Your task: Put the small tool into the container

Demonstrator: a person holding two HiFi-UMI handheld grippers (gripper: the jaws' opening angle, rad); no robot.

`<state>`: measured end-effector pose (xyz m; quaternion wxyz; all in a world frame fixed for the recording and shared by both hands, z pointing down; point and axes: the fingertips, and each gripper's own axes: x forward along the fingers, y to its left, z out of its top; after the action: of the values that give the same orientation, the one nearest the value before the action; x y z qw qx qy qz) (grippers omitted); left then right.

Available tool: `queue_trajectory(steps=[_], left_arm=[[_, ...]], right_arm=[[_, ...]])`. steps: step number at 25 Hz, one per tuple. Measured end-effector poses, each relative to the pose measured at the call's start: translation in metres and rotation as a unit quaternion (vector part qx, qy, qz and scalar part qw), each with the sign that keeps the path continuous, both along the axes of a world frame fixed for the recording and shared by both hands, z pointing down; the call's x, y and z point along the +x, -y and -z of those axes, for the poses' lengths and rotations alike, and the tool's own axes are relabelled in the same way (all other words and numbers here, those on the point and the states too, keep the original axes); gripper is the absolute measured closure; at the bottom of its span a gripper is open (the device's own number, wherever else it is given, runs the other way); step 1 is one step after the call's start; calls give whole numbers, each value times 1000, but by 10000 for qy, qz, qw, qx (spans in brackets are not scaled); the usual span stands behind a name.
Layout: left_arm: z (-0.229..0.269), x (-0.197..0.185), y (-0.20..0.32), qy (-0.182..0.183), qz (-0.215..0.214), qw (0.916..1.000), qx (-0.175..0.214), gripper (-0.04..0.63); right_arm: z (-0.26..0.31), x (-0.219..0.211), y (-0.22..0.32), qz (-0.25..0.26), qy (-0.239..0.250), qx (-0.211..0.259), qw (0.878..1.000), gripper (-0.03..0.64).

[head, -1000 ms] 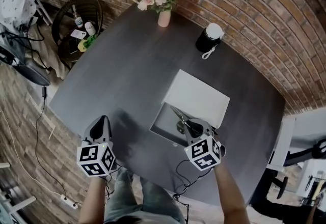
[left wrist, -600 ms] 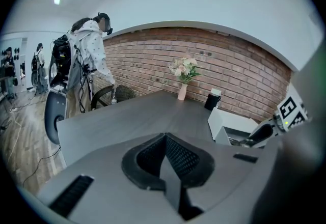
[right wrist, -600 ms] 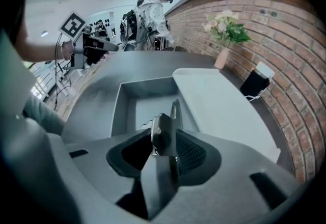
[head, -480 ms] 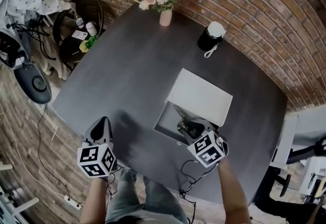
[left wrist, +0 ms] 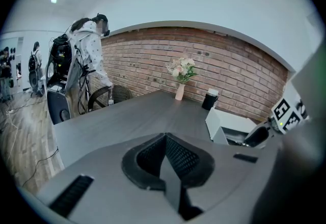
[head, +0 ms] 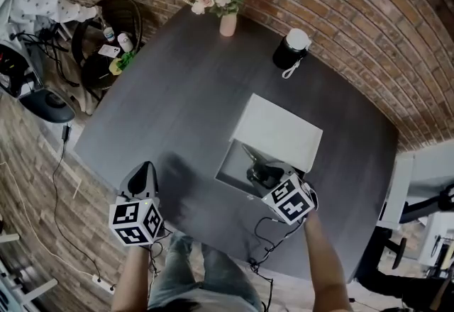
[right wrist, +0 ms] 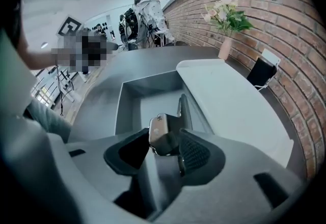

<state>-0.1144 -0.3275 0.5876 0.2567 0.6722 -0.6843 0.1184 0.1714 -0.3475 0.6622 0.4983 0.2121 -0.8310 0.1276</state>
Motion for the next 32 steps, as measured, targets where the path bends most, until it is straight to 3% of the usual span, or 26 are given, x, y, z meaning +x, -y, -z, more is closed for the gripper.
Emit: queue_trajectory(steps=[8,18,26,32], left_arm=[[14,2,4,3,-215,9997,93,600],[46,19,14,-55,-592,9975,388,600],[84,58,25,-223,-1270,9888,757,600],[117,99,34,-370,-1878,9756,1073,600]], right_arm=[[4,0,-1,-157,118,-68,9998,417],[47,10,-12,-1171,702,177,9905,425],[112,21,-30,-1943,1197,877,9696,503],[165,54,-46,-2975,1476,1676,9282,546]])
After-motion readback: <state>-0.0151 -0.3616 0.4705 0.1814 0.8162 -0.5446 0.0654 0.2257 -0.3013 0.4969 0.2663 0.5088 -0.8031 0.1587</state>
